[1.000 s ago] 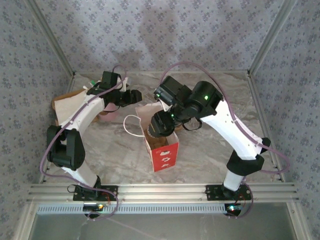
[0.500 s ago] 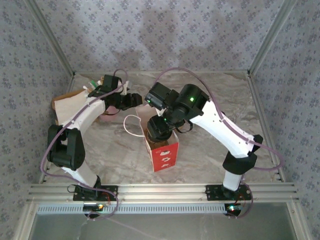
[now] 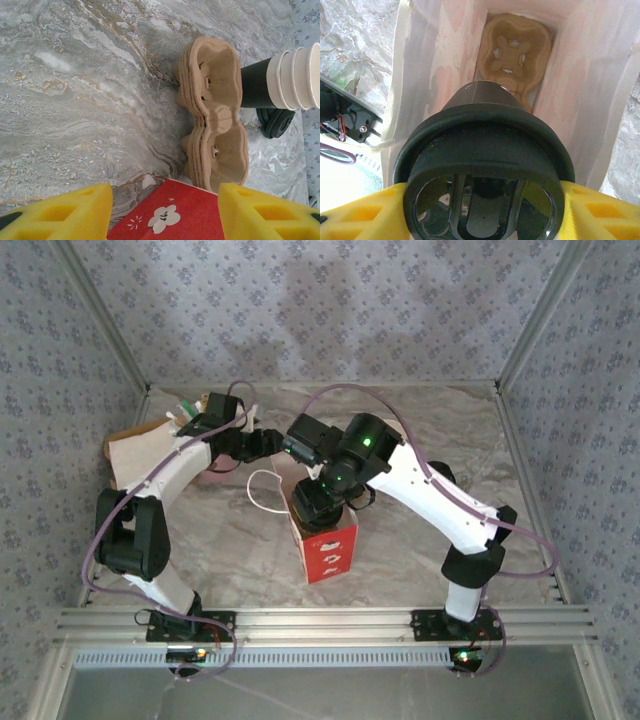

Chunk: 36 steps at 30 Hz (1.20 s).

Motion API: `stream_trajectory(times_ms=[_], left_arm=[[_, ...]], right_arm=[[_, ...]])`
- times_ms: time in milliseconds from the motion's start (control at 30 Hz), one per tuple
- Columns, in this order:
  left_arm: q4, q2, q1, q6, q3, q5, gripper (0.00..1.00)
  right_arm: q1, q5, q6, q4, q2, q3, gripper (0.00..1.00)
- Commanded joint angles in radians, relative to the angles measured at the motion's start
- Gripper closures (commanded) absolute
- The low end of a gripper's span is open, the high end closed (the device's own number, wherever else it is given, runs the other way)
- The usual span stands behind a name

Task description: Pack the takeout coffee

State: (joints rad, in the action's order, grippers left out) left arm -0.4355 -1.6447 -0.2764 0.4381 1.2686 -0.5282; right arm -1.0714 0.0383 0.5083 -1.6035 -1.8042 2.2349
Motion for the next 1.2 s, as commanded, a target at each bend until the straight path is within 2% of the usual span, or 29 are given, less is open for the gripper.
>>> stream_trajectory(times_ms=[0,1167], left_arm=[[0.023,0.012,0.005,-0.001,0.002,-0.021,0.42],[0.057,0.015,0.005,-0.002,-0.027,-0.037,0.42]], right_arm=[[-0.009,0.005,0.006,-0.192,-0.021,-0.011,0.37],[0.02,-0.054,-0.011,-0.193,-0.058,-0.125,0.37]])
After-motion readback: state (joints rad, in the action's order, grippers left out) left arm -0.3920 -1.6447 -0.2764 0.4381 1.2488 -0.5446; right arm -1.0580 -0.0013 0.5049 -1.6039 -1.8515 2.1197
